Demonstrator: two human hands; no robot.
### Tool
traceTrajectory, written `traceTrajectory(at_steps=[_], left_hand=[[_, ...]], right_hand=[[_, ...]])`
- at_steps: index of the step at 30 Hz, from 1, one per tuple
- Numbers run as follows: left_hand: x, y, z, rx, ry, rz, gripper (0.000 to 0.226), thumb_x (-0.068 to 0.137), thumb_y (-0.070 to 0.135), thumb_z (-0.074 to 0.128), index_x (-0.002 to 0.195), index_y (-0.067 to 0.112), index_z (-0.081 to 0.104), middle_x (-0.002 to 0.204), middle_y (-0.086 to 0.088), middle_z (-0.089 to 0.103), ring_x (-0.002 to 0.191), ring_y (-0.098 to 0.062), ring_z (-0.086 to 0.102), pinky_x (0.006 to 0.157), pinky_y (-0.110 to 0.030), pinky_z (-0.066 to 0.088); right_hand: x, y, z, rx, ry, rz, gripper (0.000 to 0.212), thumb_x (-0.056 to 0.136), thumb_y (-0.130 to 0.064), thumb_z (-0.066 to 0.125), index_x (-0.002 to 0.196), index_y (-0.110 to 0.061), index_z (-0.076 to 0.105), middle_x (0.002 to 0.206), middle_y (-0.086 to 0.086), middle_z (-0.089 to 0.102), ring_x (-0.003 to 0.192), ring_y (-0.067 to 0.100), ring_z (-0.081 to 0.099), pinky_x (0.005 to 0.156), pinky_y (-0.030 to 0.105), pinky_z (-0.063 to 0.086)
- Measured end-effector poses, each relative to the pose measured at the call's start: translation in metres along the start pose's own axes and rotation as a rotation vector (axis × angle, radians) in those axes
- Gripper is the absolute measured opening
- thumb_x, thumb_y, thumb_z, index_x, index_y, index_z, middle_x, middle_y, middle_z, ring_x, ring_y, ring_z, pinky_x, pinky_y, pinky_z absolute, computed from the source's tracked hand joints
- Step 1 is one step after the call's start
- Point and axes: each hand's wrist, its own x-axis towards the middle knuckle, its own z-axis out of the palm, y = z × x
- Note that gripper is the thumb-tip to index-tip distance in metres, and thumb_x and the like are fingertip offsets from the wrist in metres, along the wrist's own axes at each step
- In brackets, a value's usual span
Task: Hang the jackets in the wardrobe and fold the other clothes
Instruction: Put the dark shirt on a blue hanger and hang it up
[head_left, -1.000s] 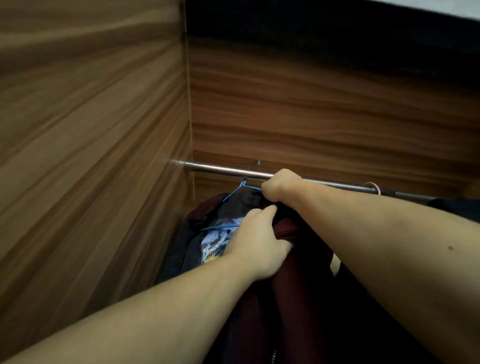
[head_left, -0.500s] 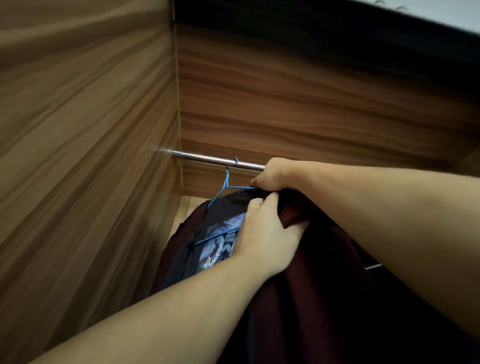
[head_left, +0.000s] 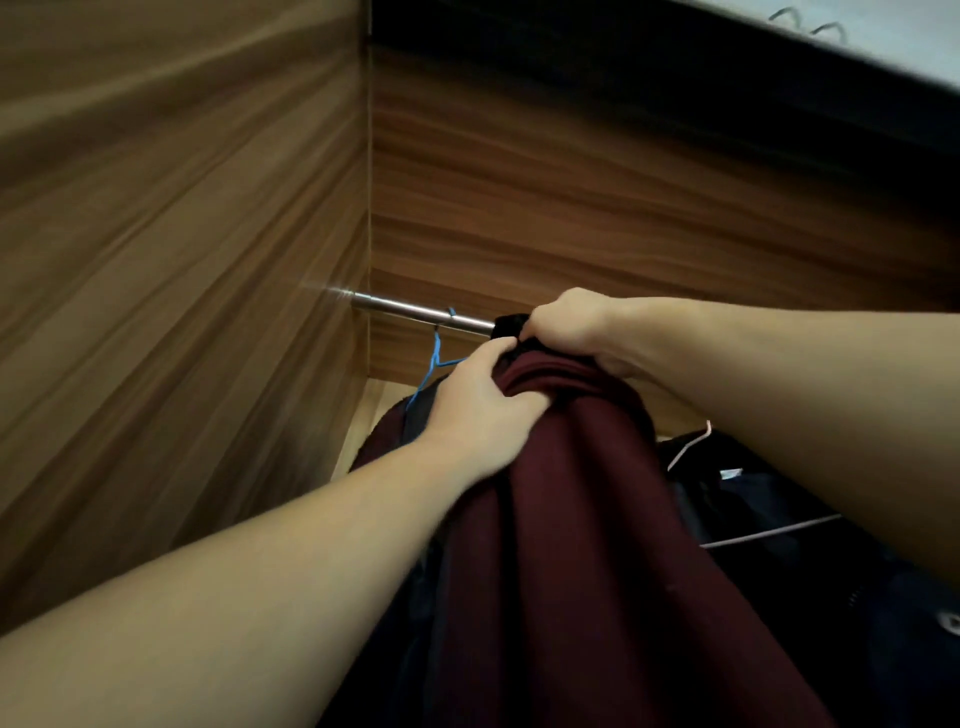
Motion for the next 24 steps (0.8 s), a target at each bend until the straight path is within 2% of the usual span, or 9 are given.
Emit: traceTrajectory(at_steps=[3, 6, 9, 12, 14, 16, 19, 22, 24], left_hand=[[0.0, -0.008, -0.012, 0.024, -0.045, -0.016, 0.06, 0.081, 0.022, 0.072, 0.137, 0.022, 0.053, 0.131, 0.002, 0.06, 0.123, -0.014, 0.054, 0.108, -0.033, 0.039], [-0.007, -0.01, -0.016, 0.017, -0.11, -0.038, 0.06, 0.081, 0.023, 0.073, 0.138, 0.024, 0.052, 0.131, 0.003, 0.06, 0.123, -0.013, 0.054, 0.108, -0.036, 0.039], [-0.018, -0.012, -0.018, 0.005, -0.119, -0.066, 0.061, 0.08, 0.027, 0.073, 0.137, 0.026, 0.052, 0.13, 0.005, 0.06, 0.121, -0.011, 0.054, 0.107, -0.036, 0.041], [-0.033, -0.011, -0.024, 0.016, -0.084, -0.095, 0.06, 0.079, 0.034, 0.074, 0.135, 0.031, 0.052, 0.127, 0.01, 0.061, 0.117, -0.009, 0.055, 0.106, -0.036, 0.041], [-0.042, -0.008, -0.029, 0.046, -0.047, -0.131, 0.062, 0.078, 0.042, 0.073, 0.135, 0.034, 0.051, 0.127, 0.011, 0.06, 0.118, -0.01, 0.054, 0.106, -0.035, 0.041], [-0.052, -0.003, -0.034, 0.108, -0.015, -0.133, 0.055, 0.079, 0.044, 0.07, 0.131, 0.035, 0.054, 0.123, 0.012, 0.062, 0.117, -0.011, 0.055, 0.101, -0.032, 0.041], [-0.075, 0.008, -0.044, 0.271, 0.036, -0.082, 0.046, 0.082, 0.04, 0.067, 0.126, 0.036, 0.056, 0.117, 0.014, 0.062, 0.112, -0.008, 0.055, 0.085, -0.021, 0.034], [-0.097, 0.02, -0.053, 0.38, 0.04, -0.065, 0.062, 0.084, 0.036, 0.067, 0.14, 0.036, 0.041, 0.132, 0.013, 0.054, 0.111, -0.002, 0.047, 0.085, -0.018, 0.03], [-0.11, 0.027, -0.054, 0.412, 0.023, -0.083, 0.075, 0.084, 0.034, 0.066, 0.148, 0.034, 0.028, 0.143, 0.009, 0.046, 0.122, -0.006, 0.046, 0.091, -0.019, 0.029]], right_hand=[[-0.002, -0.004, 0.012, 0.052, -0.009, 0.008, 0.024, 0.091, -0.021, 0.053, 0.069, -0.01, 0.05, 0.071, 0.002, 0.053, 0.058, 0.016, 0.051, 0.043, 0.022, 0.036], [-0.006, 0.002, 0.019, 0.077, -0.028, 0.021, 0.022, 0.091, -0.019, 0.049, 0.071, -0.009, 0.05, 0.073, 0.003, 0.053, 0.06, 0.017, 0.051, 0.045, 0.025, 0.036], [-0.013, 0.003, 0.025, 0.078, -0.052, 0.022, 0.023, 0.091, -0.018, 0.049, 0.07, -0.009, 0.049, 0.076, 0.005, 0.055, 0.067, 0.02, 0.055, 0.058, 0.028, 0.045], [-0.026, 0.001, 0.027, 0.137, -0.091, 0.011, 0.023, 0.09, -0.02, 0.054, 0.071, -0.008, 0.052, 0.085, 0.007, 0.059, 0.087, 0.026, 0.062, 0.079, 0.035, 0.053], [-0.035, 0.001, 0.026, 0.288, -0.094, 0.027, 0.017, 0.086, -0.023, 0.061, 0.078, -0.008, 0.058, 0.09, 0.006, 0.063, 0.092, 0.026, 0.065, 0.075, 0.032, 0.053], [-0.047, 0.006, 0.026, 0.385, -0.06, 0.036, 0.019, 0.082, -0.03, 0.065, 0.076, -0.013, 0.061, 0.087, 0.003, 0.065, 0.085, 0.023, 0.066, 0.076, 0.031, 0.055], [-0.07, 0.014, 0.035, 0.495, -0.038, 0.019, 0.043, 0.08, -0.047, 0.064, 0.105, -0.013, 0.067, 0.107, 0.007, 0.068, 0.099, 0.027, 0.065, 0.092, 0.039, 0.053], [-0.097, 0.021, 0.046, 0.648, -0.021, 0.041, 0.06, 0.08, -0.059, 0.058, 0.125, -0.021, 0.053, 0.123, 0.004, 0.059, 0.112, 0.026, 0.057, 0.1, 0.042, 0.045], [-0.115, 0.029, 0.054, 0.7, -0.008, 0.046, 0.067, 0.079, -0.064, 0.055, 0.133, -0.026, 0.043, 0.13, 0.002, 0.053, 0.116, 0.025, 0.054, 0.102, 0.044, 0.042]])
